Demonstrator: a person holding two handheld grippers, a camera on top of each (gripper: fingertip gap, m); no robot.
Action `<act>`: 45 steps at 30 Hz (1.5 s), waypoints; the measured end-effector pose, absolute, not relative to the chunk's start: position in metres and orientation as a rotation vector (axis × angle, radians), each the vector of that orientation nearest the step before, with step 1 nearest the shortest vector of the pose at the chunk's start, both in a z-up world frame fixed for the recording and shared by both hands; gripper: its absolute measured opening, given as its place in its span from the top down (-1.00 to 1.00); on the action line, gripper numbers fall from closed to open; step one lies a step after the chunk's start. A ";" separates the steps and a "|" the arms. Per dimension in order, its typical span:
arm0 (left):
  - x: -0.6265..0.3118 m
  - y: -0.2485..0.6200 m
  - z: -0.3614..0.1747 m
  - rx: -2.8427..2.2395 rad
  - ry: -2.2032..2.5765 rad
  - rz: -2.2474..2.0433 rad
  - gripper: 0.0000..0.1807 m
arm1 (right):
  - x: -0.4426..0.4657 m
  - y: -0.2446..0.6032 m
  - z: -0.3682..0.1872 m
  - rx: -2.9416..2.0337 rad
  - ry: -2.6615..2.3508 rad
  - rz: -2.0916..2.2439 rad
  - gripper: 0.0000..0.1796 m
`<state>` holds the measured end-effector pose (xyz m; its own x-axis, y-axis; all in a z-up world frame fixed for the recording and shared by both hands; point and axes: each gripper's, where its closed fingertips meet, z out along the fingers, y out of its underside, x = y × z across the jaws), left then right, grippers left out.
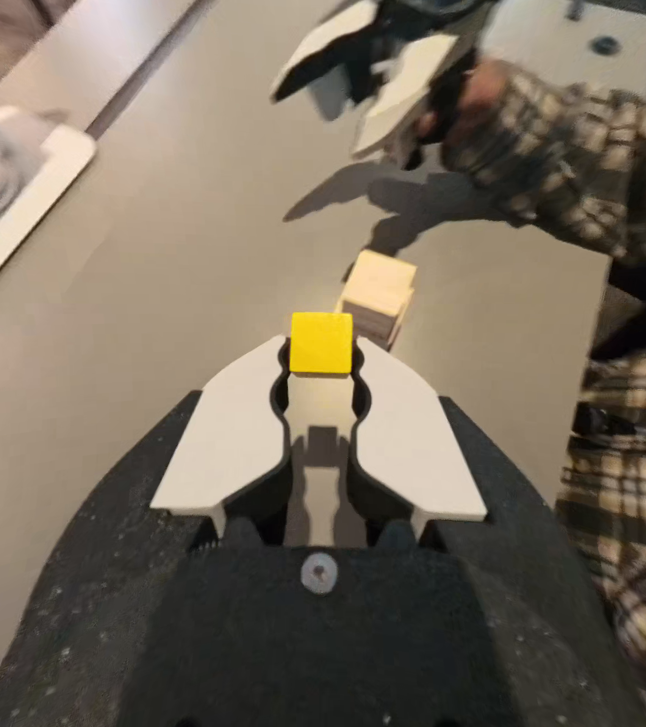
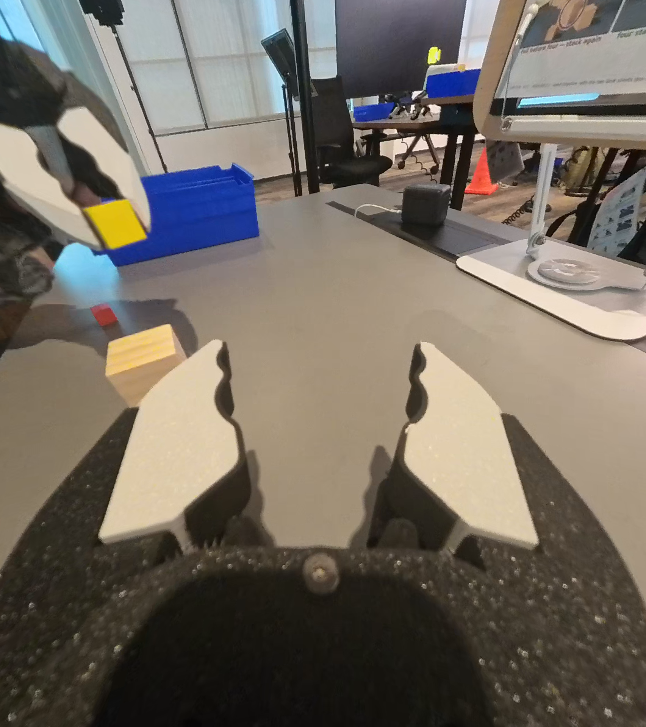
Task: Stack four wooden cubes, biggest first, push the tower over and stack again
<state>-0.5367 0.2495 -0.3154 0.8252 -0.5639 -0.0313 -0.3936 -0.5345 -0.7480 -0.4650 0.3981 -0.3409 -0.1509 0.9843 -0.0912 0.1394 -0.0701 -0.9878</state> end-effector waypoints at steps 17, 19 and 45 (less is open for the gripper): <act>-0.477 0.279 -0.350 -2.178 1.096 -0.363 0.69 | -0.465 0.397 -0.340 -1.285 -1.394 1.324 0.05; -0.477 0.279 -0.352 -2.171 1.104 -0.367 0.69 | -0.465 0.398 -0.341 -1.289 -1.394 1.326 0.05; -0.472 0.281 -0.360 -2.175 1.110 -0.384 0.62 | -0.466 0.398 -0.343 -1.298 -1.393 1.326 0.03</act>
<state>-0.4721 0.2812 -0.3602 0.5972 -0.8014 -0.0347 -0.6086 -0.4244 -0.6705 -0.4660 0.3980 -0.3432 -0.1550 0.9830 -0.0980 0.1464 -0.0753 -0.9864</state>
